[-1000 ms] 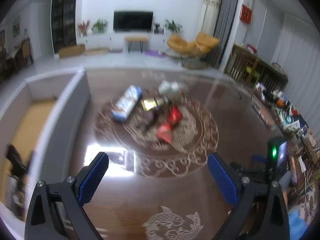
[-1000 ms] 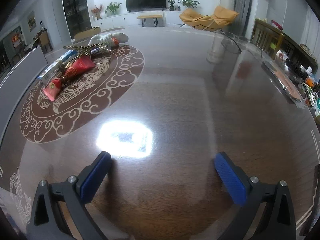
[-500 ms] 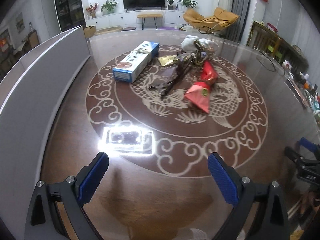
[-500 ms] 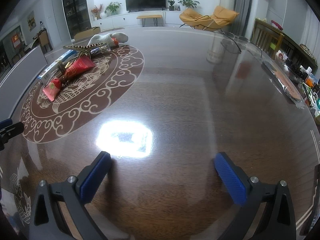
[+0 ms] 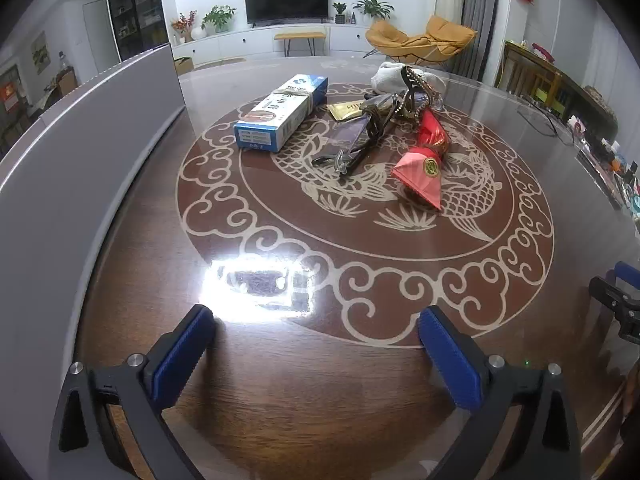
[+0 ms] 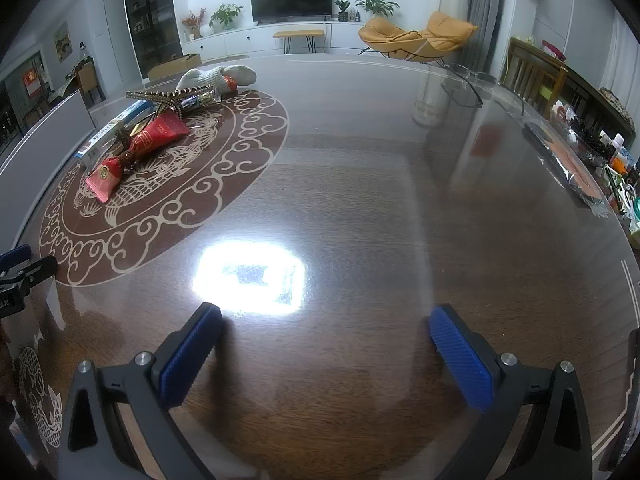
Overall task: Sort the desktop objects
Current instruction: 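Bring both open tools back over the table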
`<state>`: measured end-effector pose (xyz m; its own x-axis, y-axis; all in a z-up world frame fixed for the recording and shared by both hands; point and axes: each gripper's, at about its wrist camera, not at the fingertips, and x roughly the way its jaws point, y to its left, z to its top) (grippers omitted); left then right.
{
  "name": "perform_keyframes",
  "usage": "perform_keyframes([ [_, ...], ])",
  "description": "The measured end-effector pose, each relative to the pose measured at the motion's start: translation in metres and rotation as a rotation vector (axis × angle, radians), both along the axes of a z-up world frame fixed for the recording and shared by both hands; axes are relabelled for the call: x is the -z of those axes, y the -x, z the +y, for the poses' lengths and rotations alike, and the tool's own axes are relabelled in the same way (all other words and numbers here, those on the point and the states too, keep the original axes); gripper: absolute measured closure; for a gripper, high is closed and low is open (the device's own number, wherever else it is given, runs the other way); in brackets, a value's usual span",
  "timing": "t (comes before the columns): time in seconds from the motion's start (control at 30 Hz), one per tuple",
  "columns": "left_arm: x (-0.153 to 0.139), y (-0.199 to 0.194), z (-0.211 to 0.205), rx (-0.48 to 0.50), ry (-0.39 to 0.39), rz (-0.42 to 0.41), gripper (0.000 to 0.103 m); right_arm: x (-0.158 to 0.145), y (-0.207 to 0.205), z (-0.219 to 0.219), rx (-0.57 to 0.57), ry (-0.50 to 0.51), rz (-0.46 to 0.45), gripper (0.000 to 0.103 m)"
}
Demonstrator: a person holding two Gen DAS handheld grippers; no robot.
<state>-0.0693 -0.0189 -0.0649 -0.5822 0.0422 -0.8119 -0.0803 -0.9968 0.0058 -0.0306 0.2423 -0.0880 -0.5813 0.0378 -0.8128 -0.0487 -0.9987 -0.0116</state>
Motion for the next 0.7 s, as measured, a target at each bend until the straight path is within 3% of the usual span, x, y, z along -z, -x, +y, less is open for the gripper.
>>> perform_keyframes([
  [0.7, 0.0009, -0.0030, -0.0013, 0.001, -0.001, 0.003, 0.000, -0.0002, 0.0000, -0.0001, 0.000, 0.000, 0.000, 0.000],
])
